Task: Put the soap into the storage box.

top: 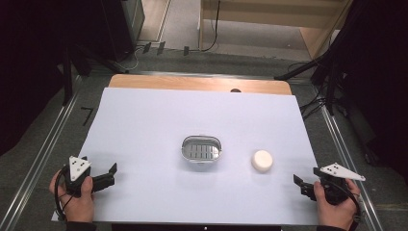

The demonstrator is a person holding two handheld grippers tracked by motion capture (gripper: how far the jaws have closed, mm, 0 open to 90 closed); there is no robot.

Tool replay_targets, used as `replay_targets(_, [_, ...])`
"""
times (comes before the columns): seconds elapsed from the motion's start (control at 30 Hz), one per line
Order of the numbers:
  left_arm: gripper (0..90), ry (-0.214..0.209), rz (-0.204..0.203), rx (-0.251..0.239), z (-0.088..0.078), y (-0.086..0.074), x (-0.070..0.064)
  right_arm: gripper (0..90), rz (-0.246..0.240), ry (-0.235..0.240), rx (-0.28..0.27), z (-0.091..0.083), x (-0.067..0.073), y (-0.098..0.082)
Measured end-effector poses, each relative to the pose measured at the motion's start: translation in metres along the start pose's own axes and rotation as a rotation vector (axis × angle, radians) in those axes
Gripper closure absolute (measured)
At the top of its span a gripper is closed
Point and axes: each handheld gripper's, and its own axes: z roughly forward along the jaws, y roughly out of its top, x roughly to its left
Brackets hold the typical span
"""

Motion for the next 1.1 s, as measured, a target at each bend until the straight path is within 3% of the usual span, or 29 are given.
replay_targets(0.37, [0.2,0.002,0.006,-0.002,0.000,0.000,-0.001,21.4,-0.044,0.042,0.110,0.008,0.005,0.021])
replay_targets(0.63, [0.1,-0.002,0.005,0.002,0.000,0.000,0.000,21.4,-0.105,0.076,0.202,0.021,0.018,0.035])
replay_targets(0.9, [0.2,0.004,0.010,0.002,0.000,0.000,-0.001,15.2,-0.138,0.085,0.255,0.031,0.028,0.044])
replay_targets(1.1, [0.1,0.004,0.013,0.003,0.000,0.000,-0.001,13.1,-0.167,0.090,0.263,0.039,0.036,0.051])
